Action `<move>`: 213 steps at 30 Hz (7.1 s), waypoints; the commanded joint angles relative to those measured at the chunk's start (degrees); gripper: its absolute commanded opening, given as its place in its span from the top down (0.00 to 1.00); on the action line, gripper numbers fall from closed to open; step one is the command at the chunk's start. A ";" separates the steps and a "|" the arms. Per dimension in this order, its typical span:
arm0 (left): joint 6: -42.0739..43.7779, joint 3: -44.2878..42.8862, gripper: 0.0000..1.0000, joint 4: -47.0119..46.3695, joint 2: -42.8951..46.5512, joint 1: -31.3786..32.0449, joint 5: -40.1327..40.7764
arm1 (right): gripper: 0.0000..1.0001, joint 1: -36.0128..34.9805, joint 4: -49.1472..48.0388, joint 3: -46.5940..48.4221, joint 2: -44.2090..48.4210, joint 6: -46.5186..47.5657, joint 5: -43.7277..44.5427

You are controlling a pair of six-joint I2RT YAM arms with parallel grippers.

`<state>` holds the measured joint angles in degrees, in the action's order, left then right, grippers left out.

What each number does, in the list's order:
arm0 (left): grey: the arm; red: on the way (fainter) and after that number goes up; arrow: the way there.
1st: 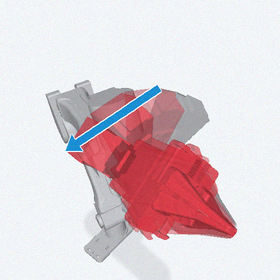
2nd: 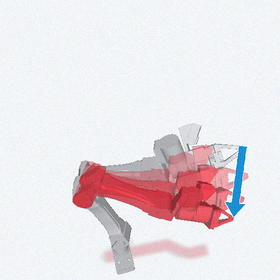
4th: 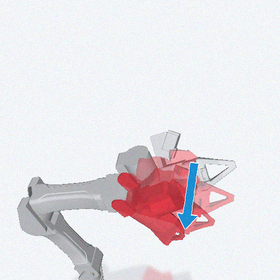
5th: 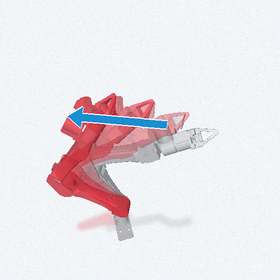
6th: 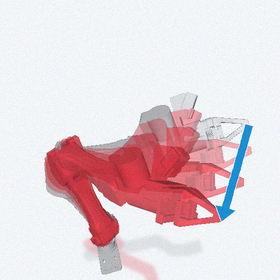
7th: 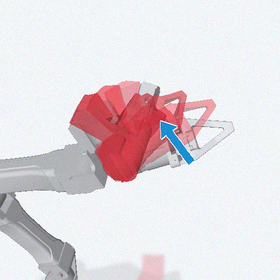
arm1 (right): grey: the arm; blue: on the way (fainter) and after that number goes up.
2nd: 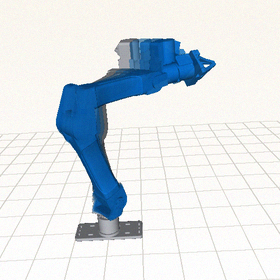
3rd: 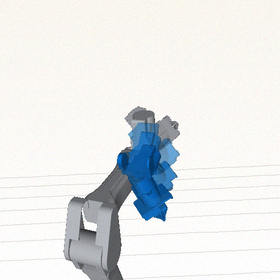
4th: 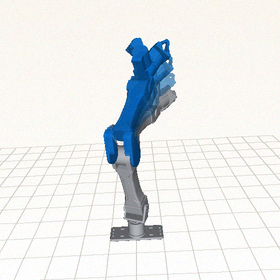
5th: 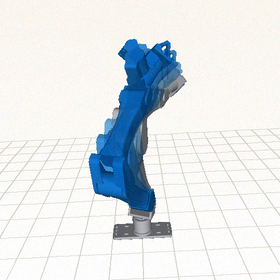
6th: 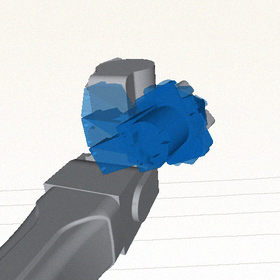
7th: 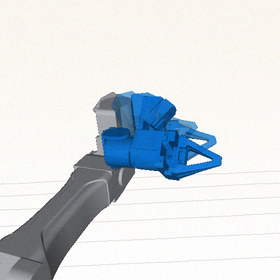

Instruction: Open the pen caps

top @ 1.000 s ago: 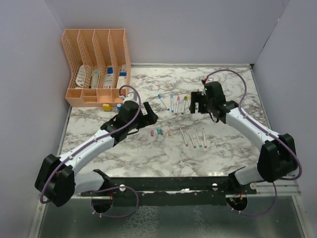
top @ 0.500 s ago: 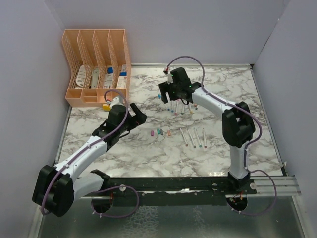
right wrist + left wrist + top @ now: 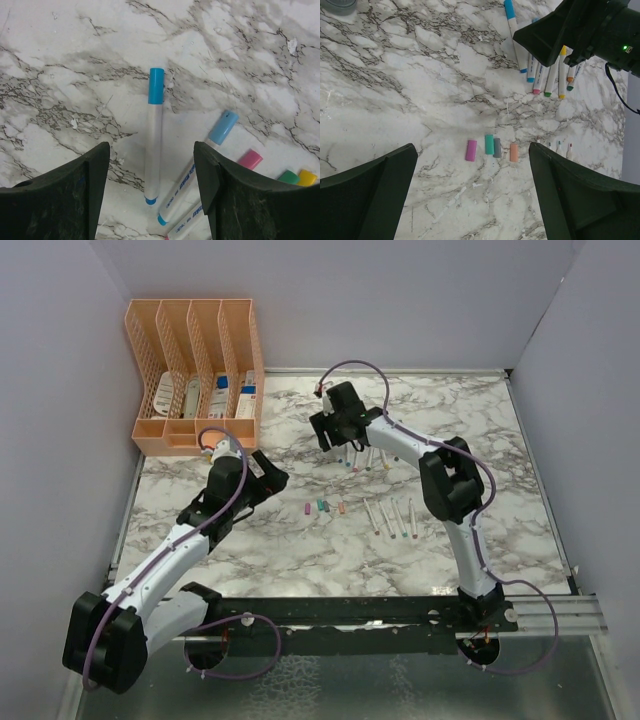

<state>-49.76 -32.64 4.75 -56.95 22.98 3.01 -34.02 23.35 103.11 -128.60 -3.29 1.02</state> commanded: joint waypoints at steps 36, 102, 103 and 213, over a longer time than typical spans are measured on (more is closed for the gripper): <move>-1.96 1.87 0.03 0.52 5.65 -1.97 -1.51 | 0.98 -3.60 1.98 -2.05 -4.36 -1.85 1.79; -9.58 -12.10 1.00 -25.47 -23.07 5.49 -14.27 | 0.64 -8.43 -16.48 -38.10 41.36 -7.21 -15.68; -9.57 -12.21 1.00 -25.54 -23.05 5.57 -14.32 | 0.63 -8.43 -16.42 -38.03 41.24 -7.33 -15.69; 9.78 -6.73 0.93 1.67 -25.83 7.25 1.08 | 0.99 -8.96 -9.76 -8.80 1.84 -25.55 1.14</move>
<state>-40.93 -39.57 6.11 -82.11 29.78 3.07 -42.57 13.80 91.74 -124.88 -26.28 2.57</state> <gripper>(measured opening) 0.126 0.094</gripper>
